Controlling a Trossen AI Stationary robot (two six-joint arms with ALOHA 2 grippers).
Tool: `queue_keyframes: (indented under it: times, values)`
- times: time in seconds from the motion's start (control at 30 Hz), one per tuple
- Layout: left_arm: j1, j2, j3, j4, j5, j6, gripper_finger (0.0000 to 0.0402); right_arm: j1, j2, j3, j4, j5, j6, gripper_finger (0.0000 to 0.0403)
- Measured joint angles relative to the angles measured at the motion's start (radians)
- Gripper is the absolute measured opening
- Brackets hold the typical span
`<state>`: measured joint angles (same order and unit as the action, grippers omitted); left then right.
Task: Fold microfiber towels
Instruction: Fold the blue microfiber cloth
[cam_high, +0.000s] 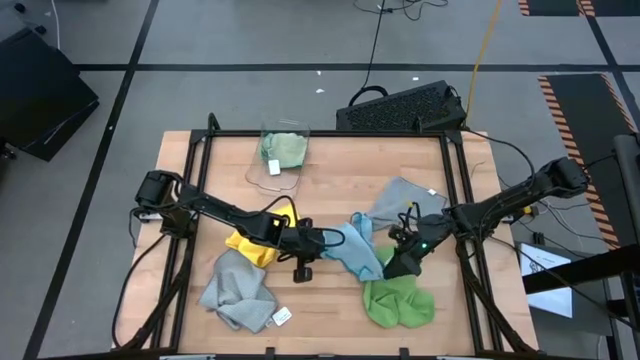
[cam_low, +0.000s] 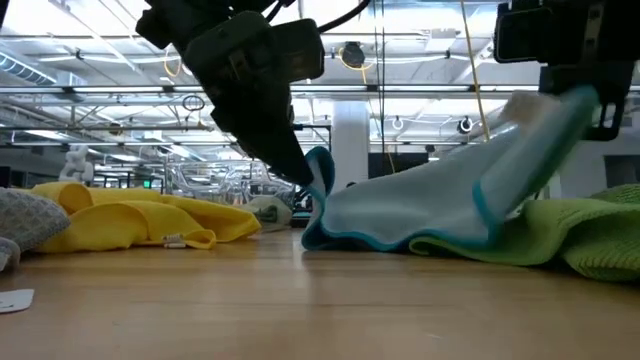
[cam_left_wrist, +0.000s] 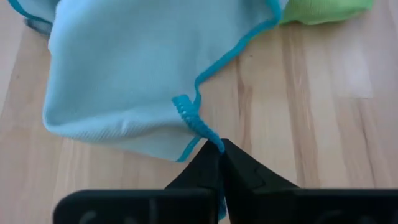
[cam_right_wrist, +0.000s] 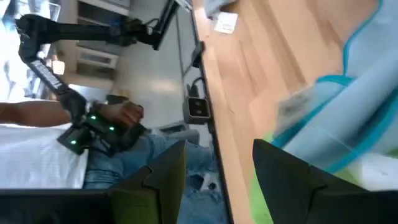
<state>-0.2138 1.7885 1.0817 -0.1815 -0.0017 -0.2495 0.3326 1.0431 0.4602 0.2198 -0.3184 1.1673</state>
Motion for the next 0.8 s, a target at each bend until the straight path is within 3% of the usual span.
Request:
queue_keyframes:
  times: [0.17, 0.27, 0.5, 0.67, 0.8]
  values:
    - [-0.002, 0.0, 0.001, -0.004, 0.0, -0.008, 0.0005, 0.059, 0.01, 0.042, -0.235, -0.026, 0.015, 0.018]
    - [-0.002, 0.0, 0.001, 0.0, 0.001, -0.022, 0.0007, 0.083, 0.013, 0.043, -0.273, -0.02, -0.004, 0.0181]
    - [-0.002, 0.0, 0.001, 0.016, 0.001, -0.051, 0.0005, 0.056, 0.025, 0.044, -0.102, 0.157, -0.162, 0.0181]
    - [-0.003, 0.0, 0.001, 0.029, 0.0, -0.079, 0.0005, -0.011, 0.086, 0.069, -0.002, 0.167, -0.24, 0.0181]
    - [-0.003, 0.0, 0.001, 0.035, 0.0, -0.081, 0.0008, -0.034, 0.179, 0.159, -0.033, 0.158, -0.377, 0.0181]
